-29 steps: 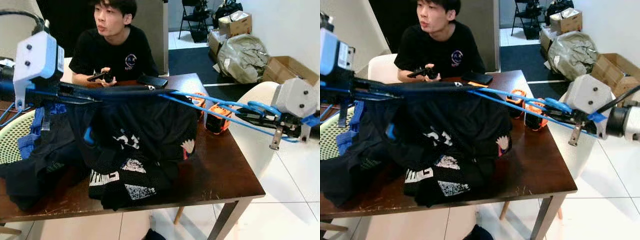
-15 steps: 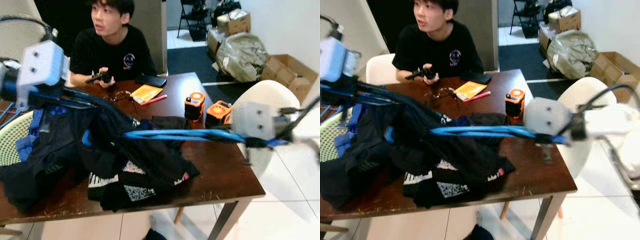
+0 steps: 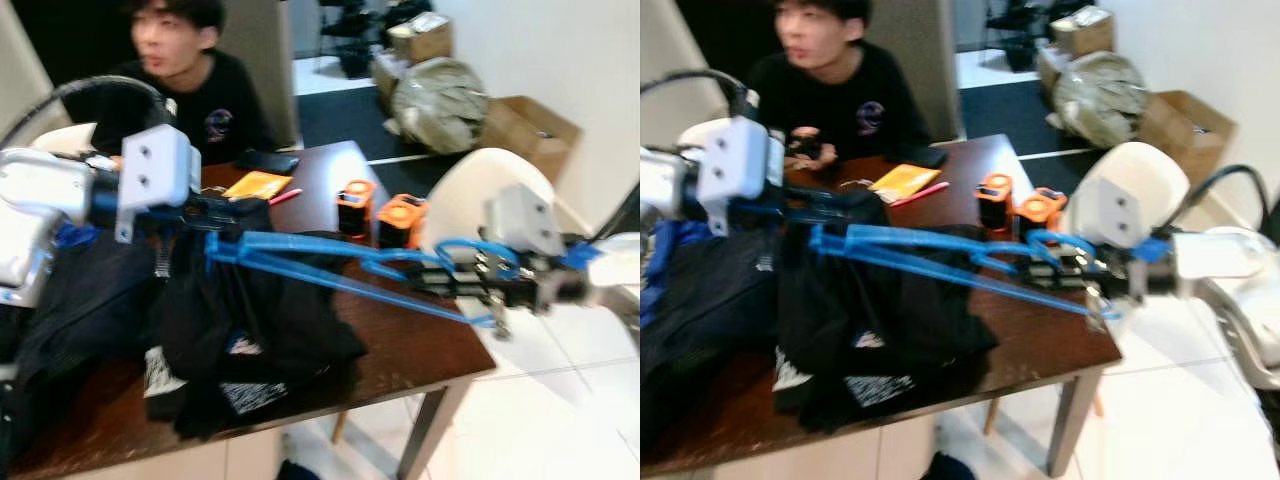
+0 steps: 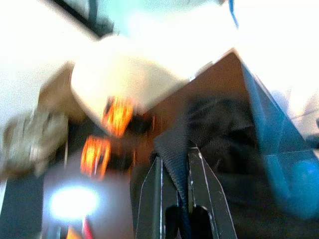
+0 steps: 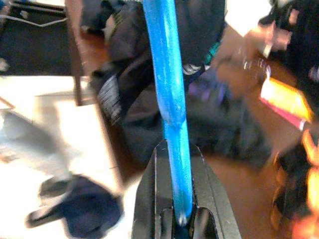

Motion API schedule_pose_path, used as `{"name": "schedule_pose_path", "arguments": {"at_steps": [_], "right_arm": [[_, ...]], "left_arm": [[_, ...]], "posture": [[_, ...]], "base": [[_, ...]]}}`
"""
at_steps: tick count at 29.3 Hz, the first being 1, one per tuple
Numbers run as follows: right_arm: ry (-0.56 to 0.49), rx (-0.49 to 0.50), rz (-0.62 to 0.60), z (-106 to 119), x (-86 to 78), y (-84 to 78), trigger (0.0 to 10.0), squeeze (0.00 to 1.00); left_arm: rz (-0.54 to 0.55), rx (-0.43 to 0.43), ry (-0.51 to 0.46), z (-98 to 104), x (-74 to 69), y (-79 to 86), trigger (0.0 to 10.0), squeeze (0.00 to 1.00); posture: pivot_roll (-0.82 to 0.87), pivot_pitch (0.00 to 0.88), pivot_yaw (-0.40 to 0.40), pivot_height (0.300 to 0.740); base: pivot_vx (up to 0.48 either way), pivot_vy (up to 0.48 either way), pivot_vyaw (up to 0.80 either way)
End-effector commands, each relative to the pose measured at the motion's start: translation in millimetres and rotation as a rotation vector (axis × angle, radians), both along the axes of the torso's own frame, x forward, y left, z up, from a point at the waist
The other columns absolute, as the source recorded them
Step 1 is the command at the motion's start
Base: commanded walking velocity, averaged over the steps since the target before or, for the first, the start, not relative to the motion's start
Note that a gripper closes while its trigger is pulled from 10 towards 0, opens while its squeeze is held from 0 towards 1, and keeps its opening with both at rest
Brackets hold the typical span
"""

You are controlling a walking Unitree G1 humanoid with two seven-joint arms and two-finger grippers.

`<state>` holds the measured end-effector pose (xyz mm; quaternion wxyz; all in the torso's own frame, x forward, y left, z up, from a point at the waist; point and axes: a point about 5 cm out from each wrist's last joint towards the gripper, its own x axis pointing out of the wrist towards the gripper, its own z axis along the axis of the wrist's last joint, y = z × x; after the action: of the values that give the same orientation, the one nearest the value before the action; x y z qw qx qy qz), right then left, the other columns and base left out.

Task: Hang hanger

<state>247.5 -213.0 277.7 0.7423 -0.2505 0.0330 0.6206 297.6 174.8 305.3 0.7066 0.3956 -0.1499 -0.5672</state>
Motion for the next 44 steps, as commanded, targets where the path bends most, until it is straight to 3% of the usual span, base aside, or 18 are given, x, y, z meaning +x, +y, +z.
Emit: {"name": "schedule_pose_path", "arguments": {"at_steps": [1, 8, 13, 21, 23, 25, 37, 38, 42, 44], "right_arm": [[0.005, 0.019, 0.050, 8, -8.5, -1.3, 10.0, 0.00], [0.005, 0.059, 0.061, 15, -13.6, -4.6, 10.0, 0.00], [-0.060, 0.038, -0.039, 18, -2.2, -5.3, 10.0, 0.00], [-0.159, -0.195, -0.203, 6, 13.8, -17.7, 10.0, 0.00], [-0.192, -0.312, -0.276, 4, 20.9, -27.1, 10.0, 0.00], [-0.199, -0.368, -0.311, 1, 24.5, -33.0, 10.0, 0.00], [-0.231, -0.378, -0.336, -1, 31.9, -33.4, 10.0, 0.00], [-0.228, -0.325, -0.324, -8, 36.0, -23.3, 10.0, 0.00], [-0.238, -0.265, -0.338, -19, 45.4, -12.4, 10.0, 0.00], [-0.250, -0.273, -0.361, -18, 48.9, -16.0, 10.0, 0.00]], "left_arm": [[-0.014, -0.006, -0.019, -1, -1.8, -4.7, 10.0, 0.00], [-0.034, -0.037, -0.007, 2, -5.4, -5.6, 10.0, 0.00], [-0.058, -0.028, 0.010, 10, -9.5, -2.2, 10.0, 0.00], [-0.047, 0.094, 0.073, 2, -17.4, 6.0, 10.0, 0.00], [-0.002, 0.125, 0.060, 6, -16.8, 12.9, 10.0, 0.00], [0.048, 0.115, 0.015, 17, -14.7, 18.8, 10.0, 0.00], [0.115, 0.104, -0.044, 34, -14.1, 25.5, 10.0, 0.00], [0.134, 0.092, -0.057, 40, -15.3, 28.8, 10.0, 0.00], [0.171, 0.147, -0.022, 34, -21.4, 40.4, 10.0, 0.00], [0.260, 0.182, -0.016, 22, -17.1, 51.5, 10.0, 0.00]], "posture": [[0.06, 0.014, 0.078, 0.740], [0.06, 0.011, 0.077, 0.740], [0.06, 0.009, 0.074, 0.740], [0.05, 0.000, 0.045, 0.740], [0.05, 0.000, 0.035, 0.740], [0.05, 0.000, 0.026, 0.740], [0.05, 0.000, 0.015, 0.740], [0.05, 0.000, 0.002, 0.740], [0.06, 0.000, -0.006, 0.740], [0.06, 0.000, -0.013, 0.740]], "base": [[0.000, 0.000, -0.80], [0.000, 0.000, -0.80], [0.000, 0.000, -0.73], [0.000, 0.000, -0.08], [0.000, 0.000, 0.00], [0.000, 0.000, 0.00], [0.000, 0.000, 0.00], [0.000, 0.000, 0.00], [0.000, 0.000, 0.00], [0.000, 0.000, 0.00]]}}
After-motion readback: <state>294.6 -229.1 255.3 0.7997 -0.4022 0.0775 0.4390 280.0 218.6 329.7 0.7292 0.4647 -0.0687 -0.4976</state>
